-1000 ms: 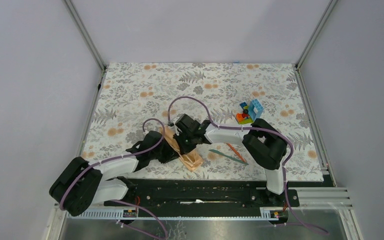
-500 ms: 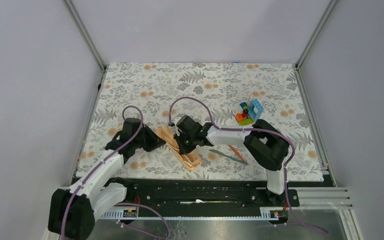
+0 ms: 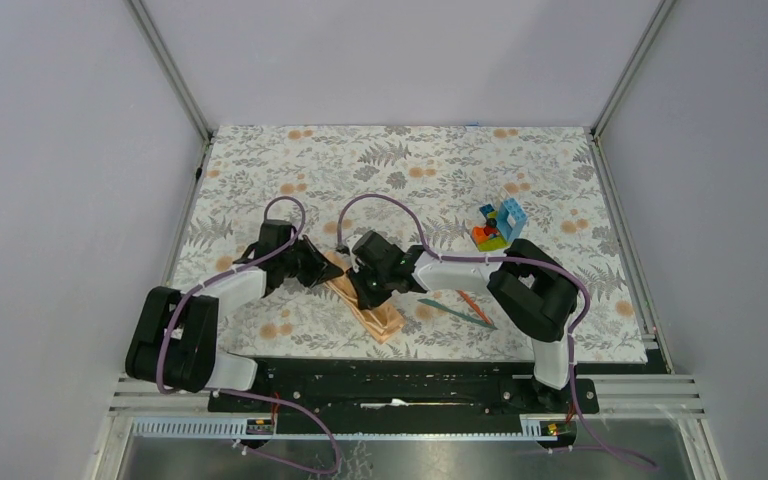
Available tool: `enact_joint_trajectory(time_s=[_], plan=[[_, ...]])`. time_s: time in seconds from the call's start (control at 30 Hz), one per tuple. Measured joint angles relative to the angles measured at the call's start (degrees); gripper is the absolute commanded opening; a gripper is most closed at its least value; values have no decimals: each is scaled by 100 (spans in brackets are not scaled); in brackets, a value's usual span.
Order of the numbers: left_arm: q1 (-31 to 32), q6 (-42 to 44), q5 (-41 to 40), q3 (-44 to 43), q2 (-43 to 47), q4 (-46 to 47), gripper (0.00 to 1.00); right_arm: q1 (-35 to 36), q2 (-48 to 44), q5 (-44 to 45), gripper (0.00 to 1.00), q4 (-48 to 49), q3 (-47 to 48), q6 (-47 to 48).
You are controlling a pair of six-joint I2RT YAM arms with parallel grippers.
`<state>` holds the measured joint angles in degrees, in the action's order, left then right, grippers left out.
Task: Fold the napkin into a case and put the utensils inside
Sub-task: Stuff the top corner of the smaller-rectangle-folded napkin into the folded napkin, then pick up the smaller rectangle-folded napkin from the center of the board.
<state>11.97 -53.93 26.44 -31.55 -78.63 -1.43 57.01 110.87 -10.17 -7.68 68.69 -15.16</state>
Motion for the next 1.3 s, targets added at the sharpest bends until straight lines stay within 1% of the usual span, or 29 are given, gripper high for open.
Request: enact_joint_trajectory(time_s=[0.07, 0.23, 0.3, 0.4, 0.53, 0.67, 0.83, 0.9, 0.97, 1.03, 1.13, 1.27, 1.3], plan=[[0, 35, -7, 66, -44, 131, 0, 7, -4, -9, 33, 9, 2, -2], [-2, 210, -131, 122, -487, 332, 0, 31, -83, -39, 67, -13, 13, 107], [-7, 271, -151, 122, -673, 398, 0, 31, -170, -22, 76, -133, 13, 236], [-24, 358, -120, 118, -761, 586, 0, 46, -398, 28, 84, -273, -31, 516], [-44, 417, -52, 114, -863, 778, 0, 214, -732, 229, 89, -181, -103, 1019], [-70, 459, 22, 81, -951, 870, 0, 601, -697, 699, 91, 31, -103, 1508], [-87, 472, 52, 79, -964, 890, 0, 883, -282, 1436, 87, 129, 7, 1860], [-92, 472, 66, 79, -973, 898, 0, 935, -133, 1779, 85, 142, 7, 1934], [-98, 472, 83, 79, -986, 909, 0, 960, -59, 2048, 79, 219, -26, 1969], [-109, 470, 107, 79, -999, 925, 0, 970, -50, 2247, 70, 337, -79, 1958], [-111, 472, 107, 79, -999, 927, 0, 981, -11, 2538, 50, 487, -118, 1882], [-111, 544, 68, 22, -973, 811, 0, 1021, -2, 2859, 29, 802, -310, 1718], [-111, 579, 33, -7, -949, 737, 0, 1040, -9, 2927, 19, 931, -385, 1683]])
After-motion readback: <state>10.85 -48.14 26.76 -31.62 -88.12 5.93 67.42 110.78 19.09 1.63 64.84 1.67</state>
